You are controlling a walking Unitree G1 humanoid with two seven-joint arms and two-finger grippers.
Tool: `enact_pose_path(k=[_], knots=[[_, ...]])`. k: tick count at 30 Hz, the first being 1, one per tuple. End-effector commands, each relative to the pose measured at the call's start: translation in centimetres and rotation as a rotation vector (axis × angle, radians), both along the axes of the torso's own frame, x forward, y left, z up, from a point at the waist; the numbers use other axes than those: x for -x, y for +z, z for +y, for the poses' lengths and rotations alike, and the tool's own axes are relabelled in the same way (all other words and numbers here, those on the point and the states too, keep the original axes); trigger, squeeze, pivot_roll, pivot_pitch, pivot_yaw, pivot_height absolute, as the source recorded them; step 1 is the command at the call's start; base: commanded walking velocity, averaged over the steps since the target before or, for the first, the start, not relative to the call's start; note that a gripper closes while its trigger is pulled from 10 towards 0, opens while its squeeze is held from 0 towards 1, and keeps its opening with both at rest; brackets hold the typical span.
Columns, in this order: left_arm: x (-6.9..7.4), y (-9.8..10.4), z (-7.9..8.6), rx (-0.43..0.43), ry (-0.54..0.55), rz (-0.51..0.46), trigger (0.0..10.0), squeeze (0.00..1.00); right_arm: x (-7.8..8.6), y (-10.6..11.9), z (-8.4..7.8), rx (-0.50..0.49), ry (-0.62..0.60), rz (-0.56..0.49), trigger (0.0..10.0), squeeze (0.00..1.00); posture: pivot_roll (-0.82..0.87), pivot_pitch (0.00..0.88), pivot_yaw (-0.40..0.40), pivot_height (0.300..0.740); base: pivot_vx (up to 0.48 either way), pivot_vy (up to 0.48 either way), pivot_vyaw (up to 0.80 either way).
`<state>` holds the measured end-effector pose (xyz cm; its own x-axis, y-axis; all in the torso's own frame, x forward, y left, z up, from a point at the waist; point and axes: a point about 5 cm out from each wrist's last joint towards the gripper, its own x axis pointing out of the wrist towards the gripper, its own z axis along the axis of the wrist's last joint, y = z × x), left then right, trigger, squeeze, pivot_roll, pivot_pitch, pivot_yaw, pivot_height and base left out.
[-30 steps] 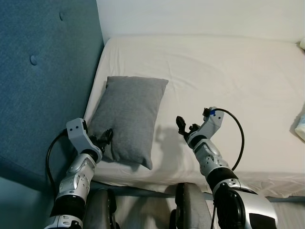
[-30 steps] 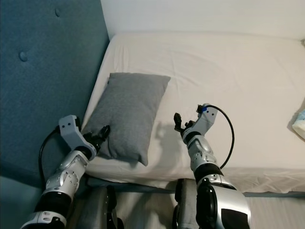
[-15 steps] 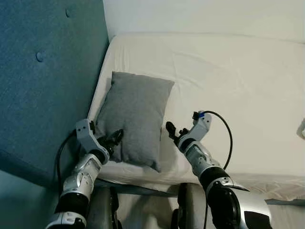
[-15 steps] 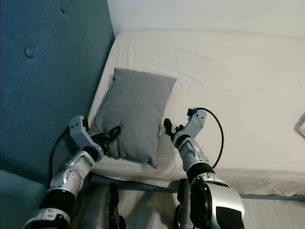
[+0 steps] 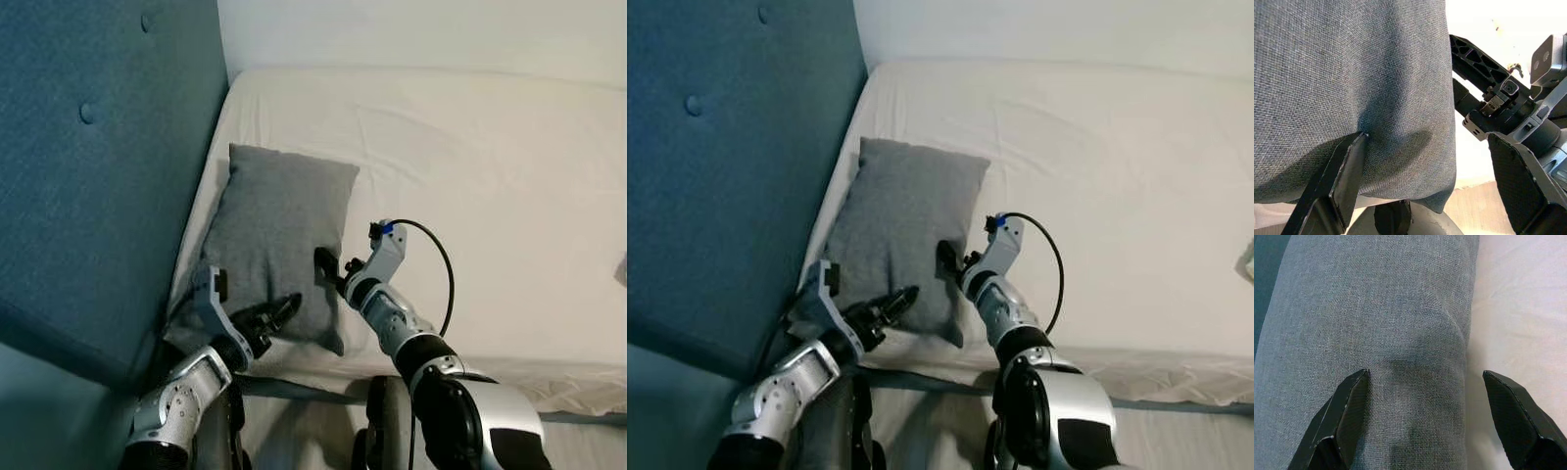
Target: Clean up the room
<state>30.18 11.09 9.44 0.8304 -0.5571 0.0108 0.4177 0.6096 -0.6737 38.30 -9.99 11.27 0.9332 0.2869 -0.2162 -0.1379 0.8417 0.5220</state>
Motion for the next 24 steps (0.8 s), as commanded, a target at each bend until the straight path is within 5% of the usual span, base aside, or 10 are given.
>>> enact_pose_path(k=[1, 2, 3, 4, 5, 6, 9, 10, 24], knots=[[0.7, -0.9, -0.5, -0.004, -0.028, 0.034, 10.0, 0.00, 0.5, -0.9, 0.5, 0.015, 0.028, 0.044, 10.0, 0.00, 0.13, 0.358, -0.053, 0.585, 0.000, 0.000, 0.00], [0.6, -1.3, -0.5, -0.083, -0.015, 0.024, 9.6, 0.00, 0.5, -1.0, 0.4, 0.020, 0.027, 0.047, 5.5, 0.00, 0.13, 0.356, -0.055, 0.585, 0.000, 0.000, 0.00], [0.6, -1.3, -0.5, -0.083, -0.015, 0.024, 9.6, 0.00, 0.5, -1.0, 0.4, 0.020, 0.027, 0.047, 5.5, 0.00, 0.13, 0.356, -0.055, 0.585, 0.000, 0.000, 0.00], [0.3, -1.6, -0.6, -0.156, 0.003, 0.012, 4.5, 0.00, 0.6, -1.2, 0.4, 0.023, 0.024, 0.050, 1.7, 0.00, 0.12, 0.358, -0.055, 0.585, 0.000, 0.000, 0.00], [0.3, -1.6, -0.6, -0.156, 0.003, 0.012, 4.5, 0.00, 0.6, -1.2, 0.4, 0.023, 0.024, 0.050, 1.7, 0.00, 0.12, 0.358, -0.055, 0.585, 0.000, 0.000, 0.00], [-0.1, -1.8, -0.8, -0.257, 0.036, -0.009, 1.2, 0.00, 0.7, -1.5, 0.2, 0.026, 0.018, 0.058, 0.0, 0.00, 0.12, 0.358, -0.053, 0.585, 0.000, 0.000, 0.00], [-0.1, -1.8, -0.8, -0.257, 0.036, -0.009, 1.2, 0.00, 0.7, -1.5, 0.2, 0.026, 0.018, 0.058, 0.0, 0.00, 0.12, 0.358, -0.053, 0.585, 0.000, 0.000, 0.00], [-0.2, -1.8, -0.9, -0.271, 0.037, -0.017, 0.0, 0.00, 0.8, -1.6, 0.1, 0.027, 0.015, 0.061, 0.0, 0.00, 0.12, 0.358, -0.053, 0.585, 0.000, 0.000, 0.00], [-1.0, -0.7, -1.0, -0.327, 0.145, -0.053, 0.0, 0.00, 0.3, -0.6, -0.1, 0.092, 0.027, 0.000, 0.0, 0.00, 0.12, 0.358, -0.050, 0.585, 0.000, 0.000, 0.00]])
